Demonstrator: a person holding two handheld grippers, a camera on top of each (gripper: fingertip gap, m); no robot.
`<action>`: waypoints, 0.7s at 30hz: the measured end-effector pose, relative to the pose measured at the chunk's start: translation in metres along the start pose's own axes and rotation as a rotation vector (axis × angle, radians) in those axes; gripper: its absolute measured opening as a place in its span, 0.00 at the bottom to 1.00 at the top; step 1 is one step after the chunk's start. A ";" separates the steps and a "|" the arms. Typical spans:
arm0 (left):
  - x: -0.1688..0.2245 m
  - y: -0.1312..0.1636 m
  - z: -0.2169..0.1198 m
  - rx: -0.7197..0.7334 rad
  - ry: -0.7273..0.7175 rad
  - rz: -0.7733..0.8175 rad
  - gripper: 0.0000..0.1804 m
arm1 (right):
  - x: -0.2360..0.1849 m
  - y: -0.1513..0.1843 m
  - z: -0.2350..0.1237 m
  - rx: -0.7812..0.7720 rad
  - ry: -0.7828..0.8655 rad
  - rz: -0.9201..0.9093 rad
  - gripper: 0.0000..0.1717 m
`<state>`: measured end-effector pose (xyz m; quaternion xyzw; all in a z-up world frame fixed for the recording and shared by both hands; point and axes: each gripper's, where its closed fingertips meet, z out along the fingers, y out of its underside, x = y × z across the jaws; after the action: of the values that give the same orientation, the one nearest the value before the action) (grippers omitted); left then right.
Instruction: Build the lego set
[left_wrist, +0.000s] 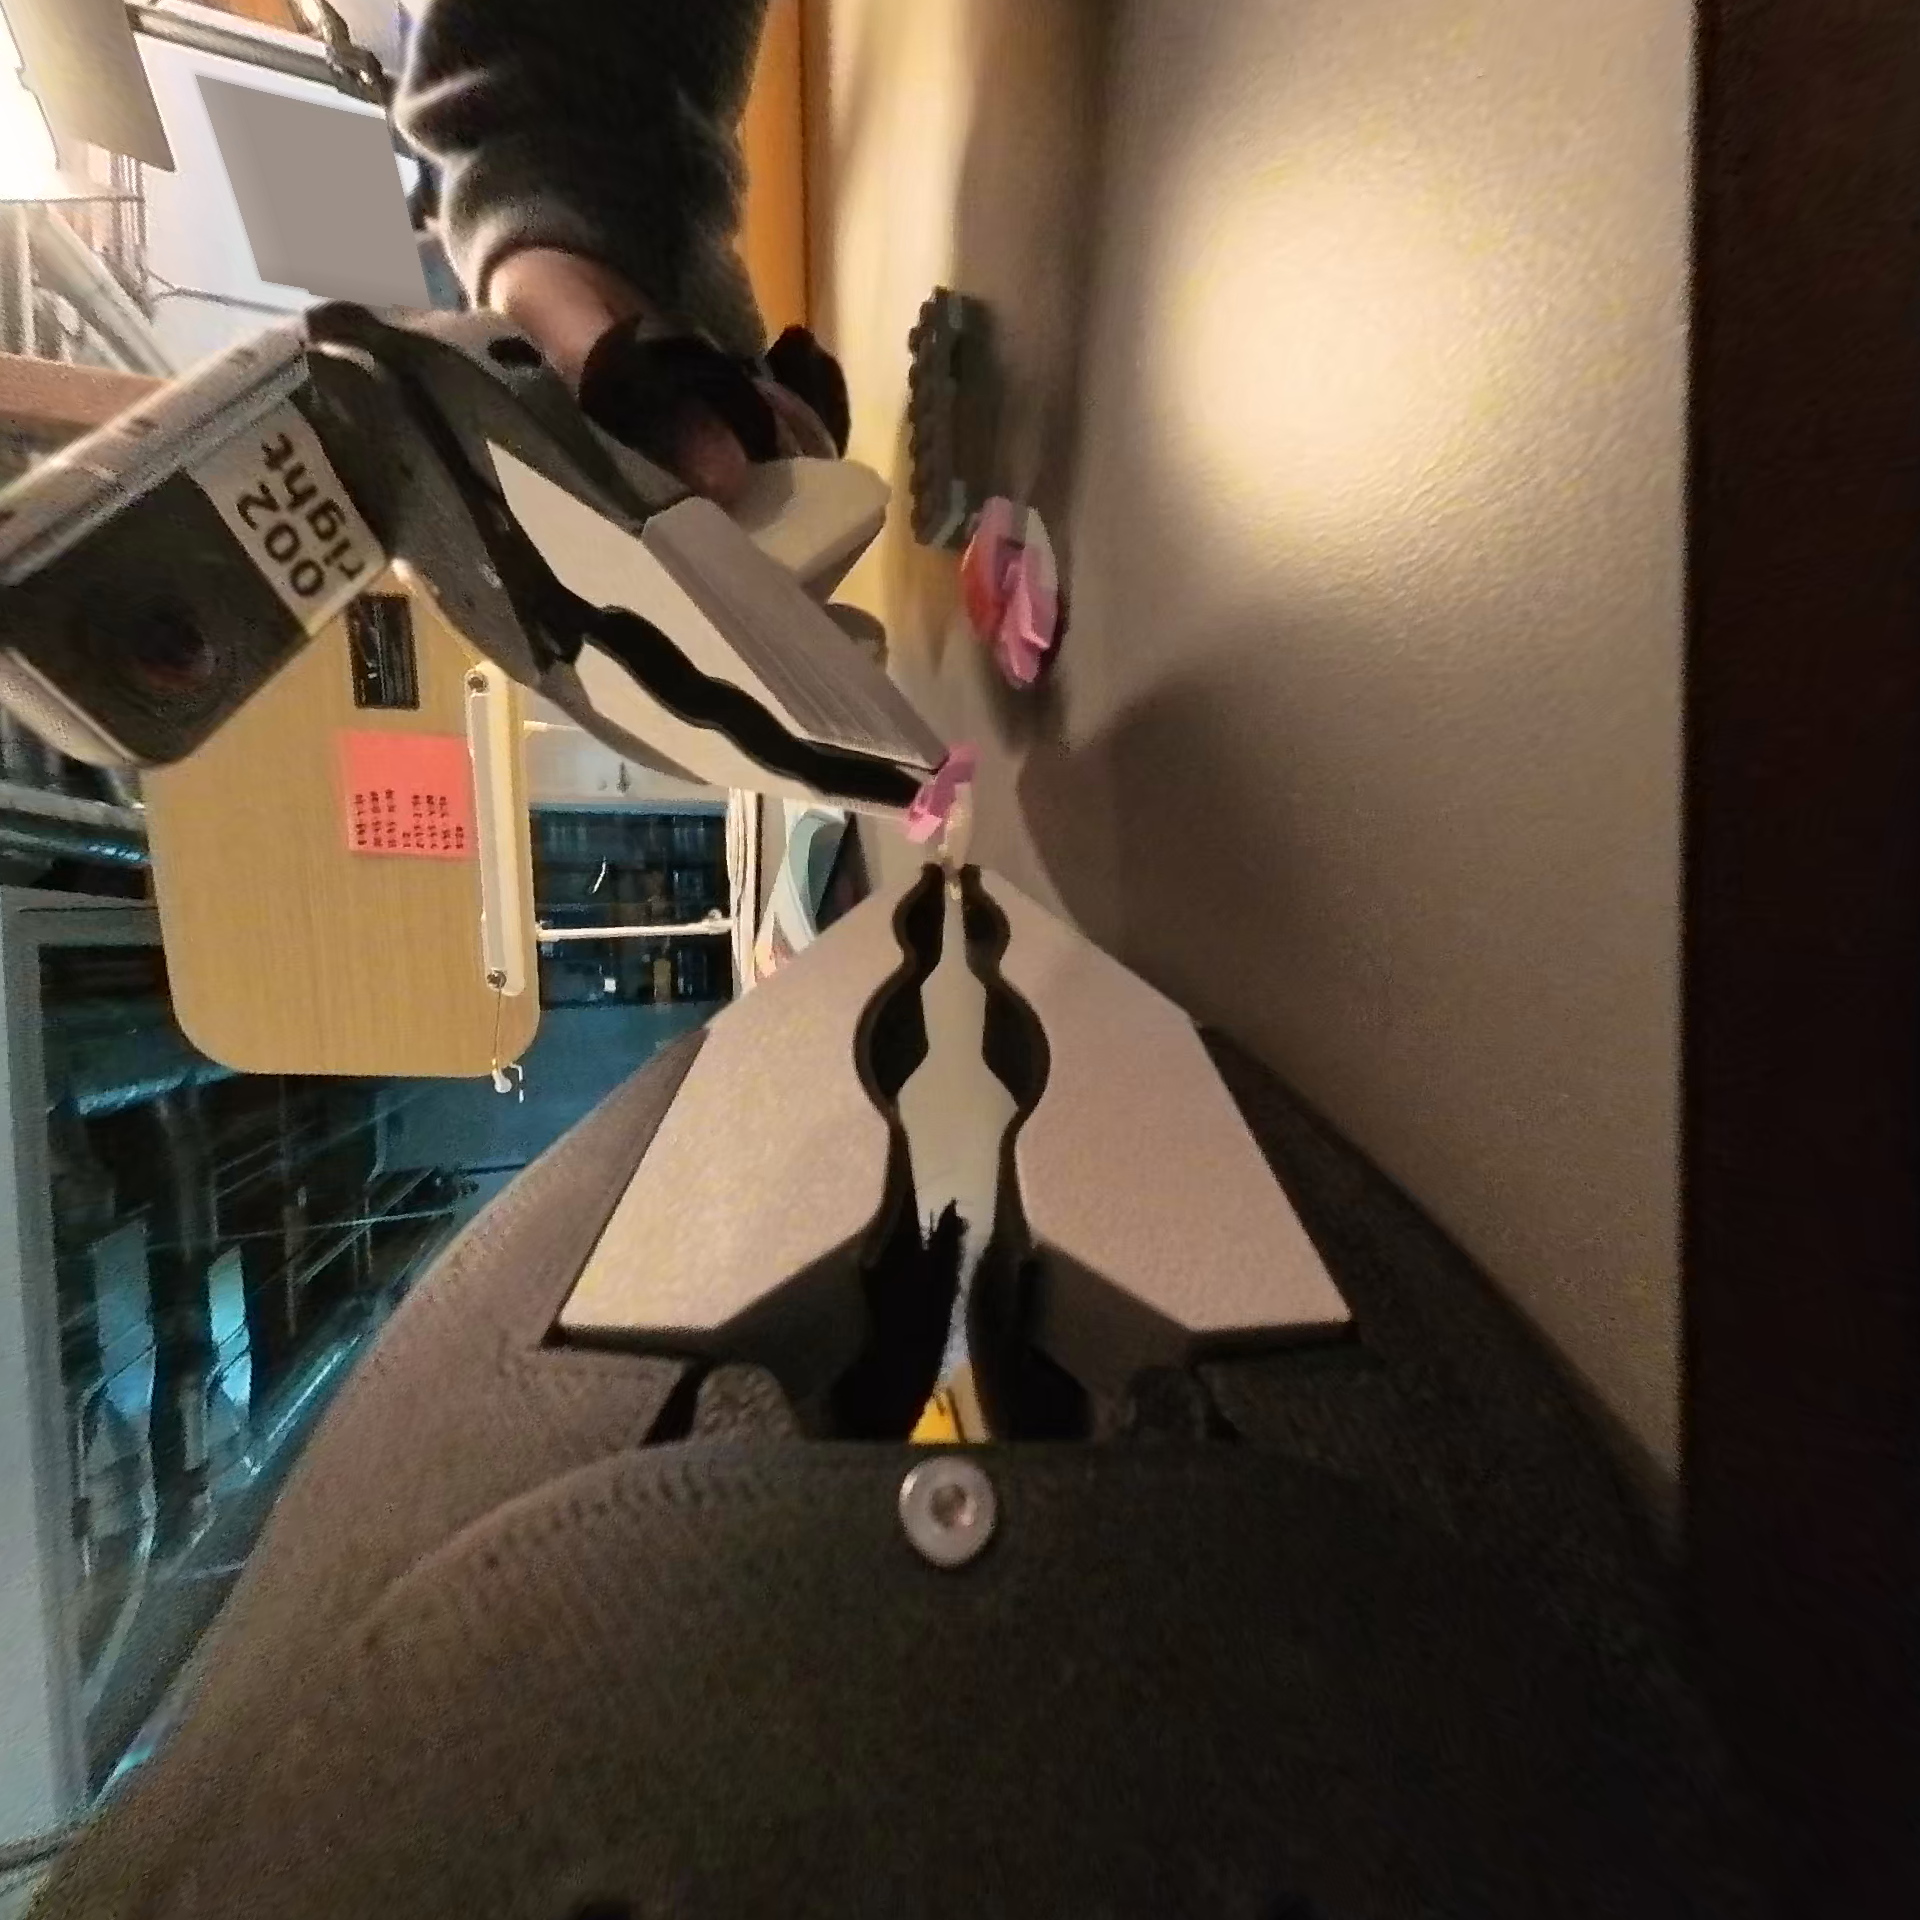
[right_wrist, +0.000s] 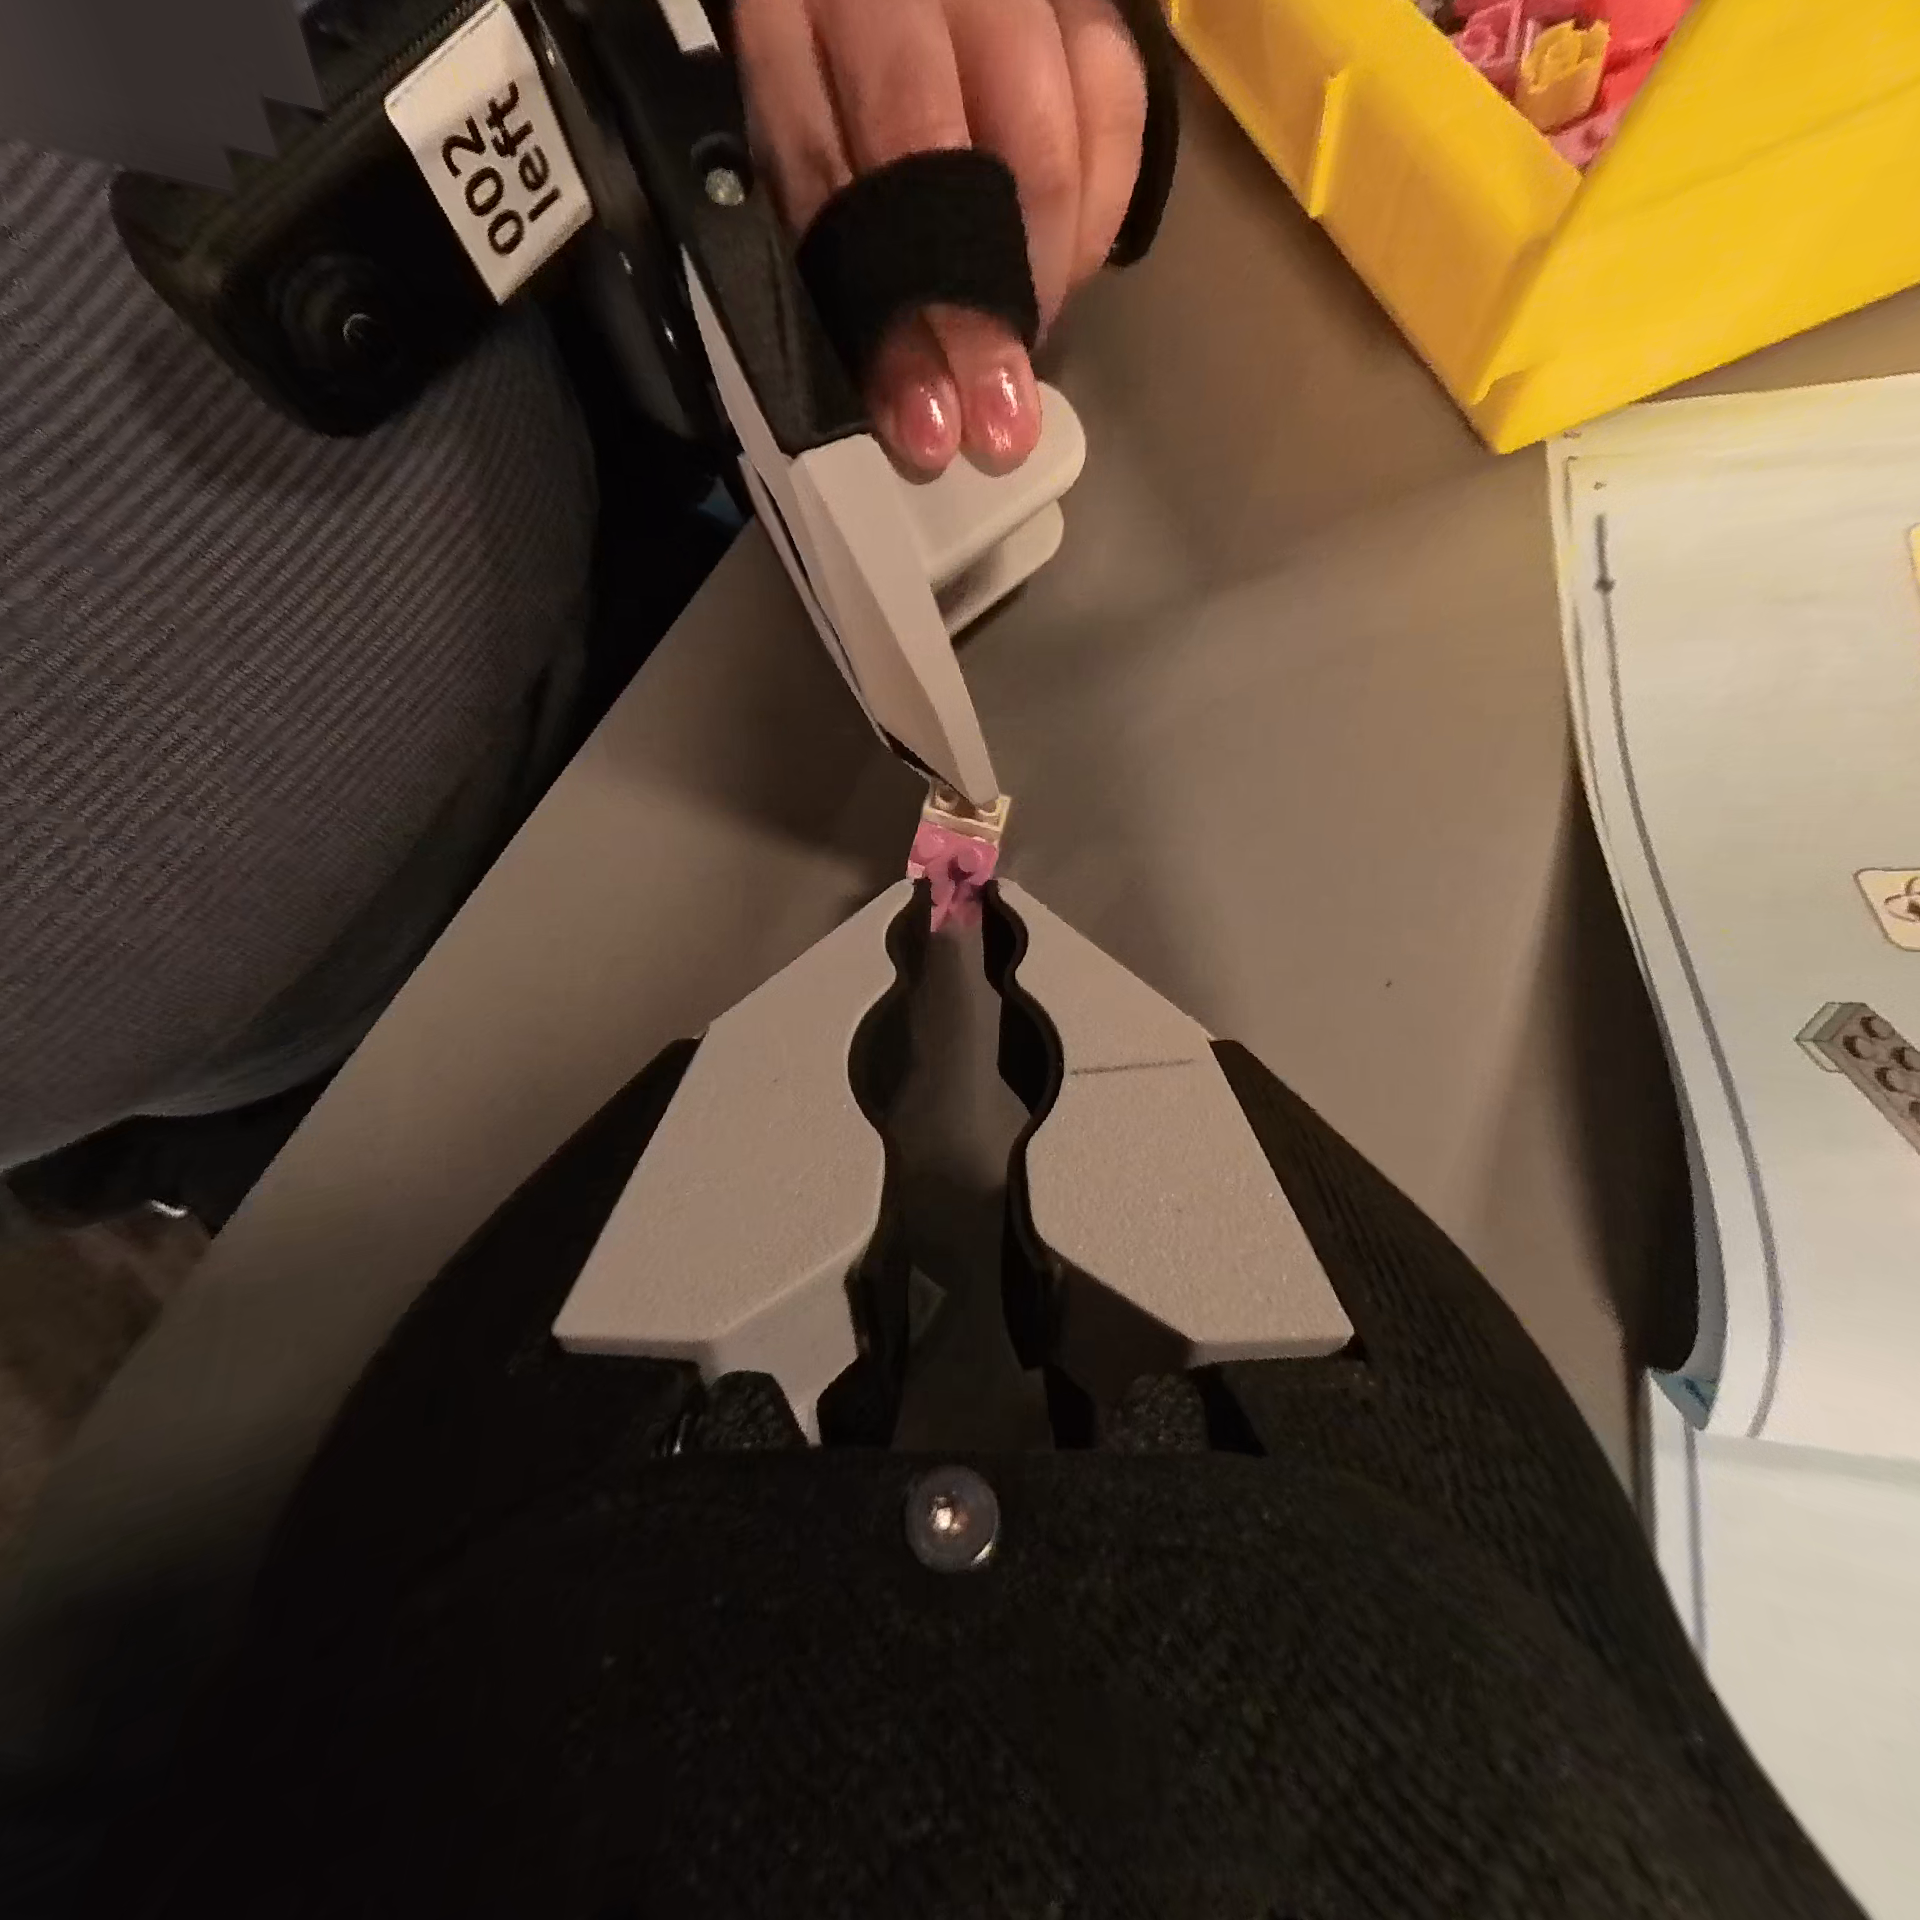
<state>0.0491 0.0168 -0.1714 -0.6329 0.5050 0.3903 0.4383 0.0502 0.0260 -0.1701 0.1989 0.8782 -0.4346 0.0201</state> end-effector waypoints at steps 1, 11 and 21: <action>0.001 -0.001 0.001 0.008 0.008 0.001 0.01 | 0.000 0.002 0.001 -0.008 -0.008 0.013 0.04; 0.002 0.003 0.009 0.007 0.060 -0.007 0.01 | 0.004 0.005 0.002 -0.051 0.019 0.046 0.09; 0.001 0.007 0.012 -0.002 0.070 -0.025 0.01 | 0.001 0.001 -0.004 -0.081 0.338 0.019 0.17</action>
<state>0.0422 0.0271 -0.1774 -0.6528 0.5115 0.3629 0.4248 0.0503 0.0301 -0.1682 0.2765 0.8840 -0.3588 -0.1158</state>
